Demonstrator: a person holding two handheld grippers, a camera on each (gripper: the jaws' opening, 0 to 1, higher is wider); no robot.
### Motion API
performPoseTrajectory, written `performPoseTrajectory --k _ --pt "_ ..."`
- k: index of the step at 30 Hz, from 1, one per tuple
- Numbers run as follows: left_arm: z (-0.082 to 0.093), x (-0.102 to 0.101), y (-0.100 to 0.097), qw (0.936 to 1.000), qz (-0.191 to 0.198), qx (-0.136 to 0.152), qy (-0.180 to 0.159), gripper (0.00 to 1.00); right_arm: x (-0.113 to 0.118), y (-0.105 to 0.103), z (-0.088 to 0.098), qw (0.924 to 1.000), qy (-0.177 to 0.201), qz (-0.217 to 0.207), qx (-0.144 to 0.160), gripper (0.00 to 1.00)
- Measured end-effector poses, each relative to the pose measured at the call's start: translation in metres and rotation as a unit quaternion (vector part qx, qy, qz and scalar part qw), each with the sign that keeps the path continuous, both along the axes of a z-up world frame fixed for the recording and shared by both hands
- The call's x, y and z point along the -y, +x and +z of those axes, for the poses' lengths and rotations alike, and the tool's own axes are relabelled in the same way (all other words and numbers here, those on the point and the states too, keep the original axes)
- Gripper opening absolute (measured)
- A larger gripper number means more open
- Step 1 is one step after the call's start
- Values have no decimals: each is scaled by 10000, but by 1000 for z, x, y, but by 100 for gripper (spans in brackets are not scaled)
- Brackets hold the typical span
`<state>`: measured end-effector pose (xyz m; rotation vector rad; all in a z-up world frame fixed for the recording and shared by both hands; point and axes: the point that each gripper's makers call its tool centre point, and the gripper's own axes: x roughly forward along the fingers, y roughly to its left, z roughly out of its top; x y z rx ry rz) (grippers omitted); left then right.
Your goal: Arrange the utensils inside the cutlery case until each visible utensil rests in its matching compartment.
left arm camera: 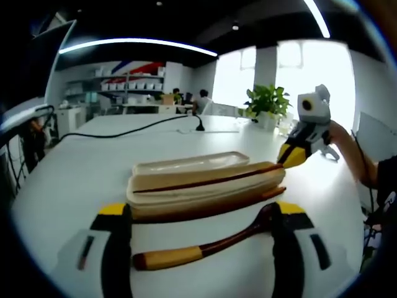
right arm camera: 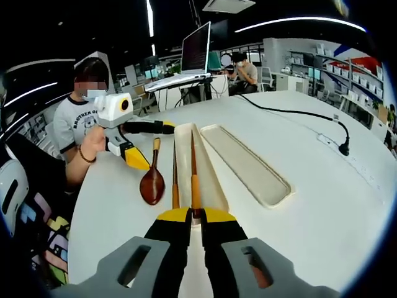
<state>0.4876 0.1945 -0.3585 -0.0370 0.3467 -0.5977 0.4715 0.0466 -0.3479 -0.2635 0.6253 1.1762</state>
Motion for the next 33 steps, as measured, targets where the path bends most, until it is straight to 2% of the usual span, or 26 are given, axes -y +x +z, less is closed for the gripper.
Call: performPoseTrajectory --k 9,13,24,33 --pt "-1 -3 0 10000 41 6 24 100 -1 9 0 9999 2 -73 -77 6" --pt "1 -1 -1 10000 0 -6 -36 98 -2 13 3 10000 16 -82 -8 9" --pt "2 -2 -2 10000 -17 -33 -38 97 1 7 5 9999 28 -141 31 9" --pt "2 -3 -4 10000 -35 -24 15 96 -6 -3 13 9996 247 -145 48 10"
